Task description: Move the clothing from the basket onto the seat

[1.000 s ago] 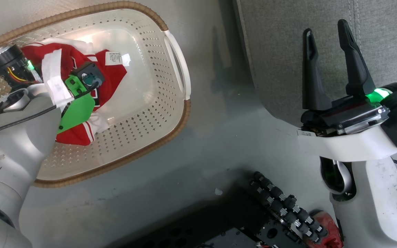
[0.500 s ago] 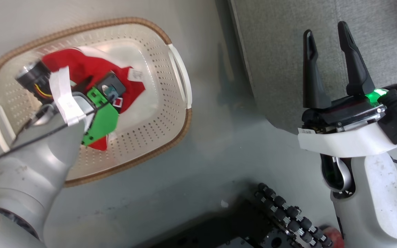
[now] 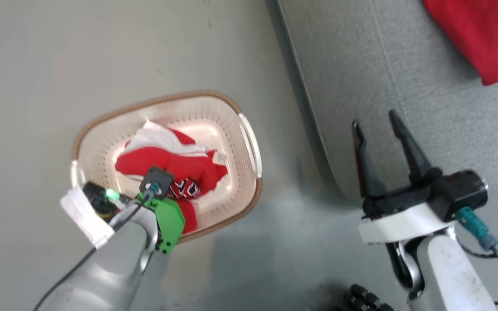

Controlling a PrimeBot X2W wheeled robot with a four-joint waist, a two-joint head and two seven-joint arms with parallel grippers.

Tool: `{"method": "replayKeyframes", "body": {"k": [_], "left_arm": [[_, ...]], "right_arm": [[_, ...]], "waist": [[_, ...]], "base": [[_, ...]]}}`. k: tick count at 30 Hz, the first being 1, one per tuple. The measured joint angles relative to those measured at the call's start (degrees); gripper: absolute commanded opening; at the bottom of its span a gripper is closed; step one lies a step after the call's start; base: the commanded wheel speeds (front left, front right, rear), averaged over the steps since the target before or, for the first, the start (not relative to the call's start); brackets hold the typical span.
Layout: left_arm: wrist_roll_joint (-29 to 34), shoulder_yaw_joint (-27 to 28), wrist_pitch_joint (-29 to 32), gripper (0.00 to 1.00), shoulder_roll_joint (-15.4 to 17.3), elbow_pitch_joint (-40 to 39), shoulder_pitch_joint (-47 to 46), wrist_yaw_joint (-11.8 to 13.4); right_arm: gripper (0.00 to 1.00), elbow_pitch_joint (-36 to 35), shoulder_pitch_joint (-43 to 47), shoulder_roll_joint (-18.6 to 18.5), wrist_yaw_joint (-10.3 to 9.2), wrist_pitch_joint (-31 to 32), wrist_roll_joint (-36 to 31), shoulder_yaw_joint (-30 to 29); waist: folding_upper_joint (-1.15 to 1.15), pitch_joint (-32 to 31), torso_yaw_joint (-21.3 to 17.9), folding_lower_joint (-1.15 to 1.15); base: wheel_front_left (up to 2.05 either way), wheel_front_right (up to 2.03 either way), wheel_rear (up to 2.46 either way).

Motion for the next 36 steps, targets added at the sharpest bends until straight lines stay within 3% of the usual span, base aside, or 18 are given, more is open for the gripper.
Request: {"method": "replayKeyframes", "body": {"k": [3, 9, 18, 28, 36], "left_arm": [[-2.59, 2.67, -0.51, 0.00, -0.29, -3.03, 4.17, 1.12], [-3.71, 9.06, -0.75, 0.00, 1.08, -19.98, 14.70, 3.47], [-0.51, 14.92, -0.74, 0.00, 3.22, -37.16, 26.12, 5.68], [1.83, 17.68, -0.74, 0.00, 3.54, -47.33, 30.32, 6.37], [3.01, 15.82, -0.74, 0.00, 2.58, -51.15, 30.38, 5.52]], "right_arm": [[1.00, 1.90, 2.49, 0.01, 0.01, 0.00, -0.26, 0.80], [1.00, 4.98, 7.26, 0.00, 0.00, 0.00, -1.01, 1.89], [1.00, 7.71, 12.21, -0.01, 0.01, 0.00, -1.21, 3.85], [1.00, 9.15, 14.24, -0.01, 0.00, 0.00, -1.21, 5.97], [1.00, 9.60, 14.80, -0.23, 0.00, 0.00, -1.12, 8.77]], "waist": [[0.00, -4.66, 0.89, 0.00], [0.00, -14.13, 2.45, 0.00], [0.00, -27.20, 4.55, -0.01], [0.00, -36.33, 6.02, -0.01], [0.00, -38.70, 7.57, -0.01]], "base": [[0.00, 0.00, 0.00], [0.00, 0.00, 0.00], [0.00, 0.00, 0.00], [0.00, 0.00, 0.00], [0.00, 0.00, 0.00]]}}
